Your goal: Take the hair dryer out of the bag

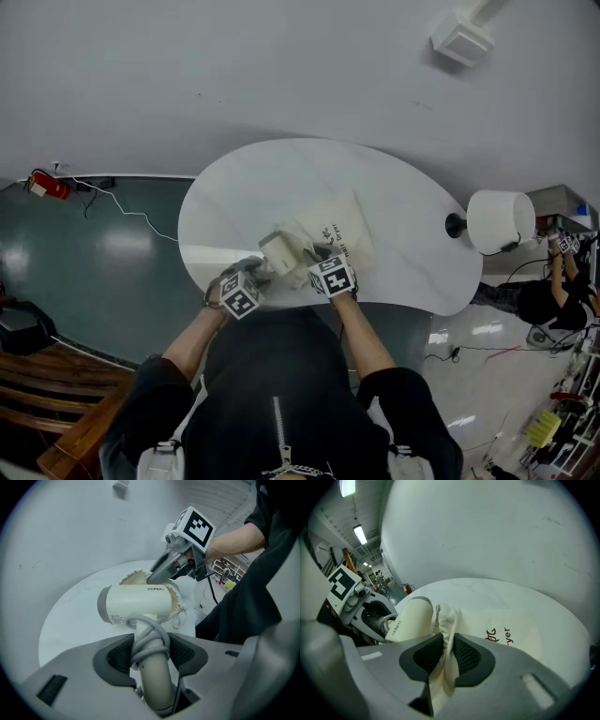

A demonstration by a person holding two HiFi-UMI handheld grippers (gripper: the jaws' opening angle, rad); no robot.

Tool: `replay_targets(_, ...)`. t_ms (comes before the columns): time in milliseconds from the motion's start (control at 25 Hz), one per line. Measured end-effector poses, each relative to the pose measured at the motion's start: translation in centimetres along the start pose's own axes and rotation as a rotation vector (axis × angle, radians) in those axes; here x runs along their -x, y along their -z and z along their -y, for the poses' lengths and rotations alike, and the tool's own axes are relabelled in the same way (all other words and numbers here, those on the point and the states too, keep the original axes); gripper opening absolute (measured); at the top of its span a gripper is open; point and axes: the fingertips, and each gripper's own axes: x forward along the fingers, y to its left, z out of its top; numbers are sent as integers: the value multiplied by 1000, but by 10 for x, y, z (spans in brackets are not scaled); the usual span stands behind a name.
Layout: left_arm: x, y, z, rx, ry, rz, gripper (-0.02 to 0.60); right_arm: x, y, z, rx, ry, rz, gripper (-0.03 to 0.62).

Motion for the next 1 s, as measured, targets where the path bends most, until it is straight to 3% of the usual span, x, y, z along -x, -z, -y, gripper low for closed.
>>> replay_targets(640,41,8,-17,174,-102,81,219,-35,18,-3,56,-25,-101,72)
replay_targets(1000,69,2,-27,236,-164,140,219,-51,30,-5,31,-46,-151,98)
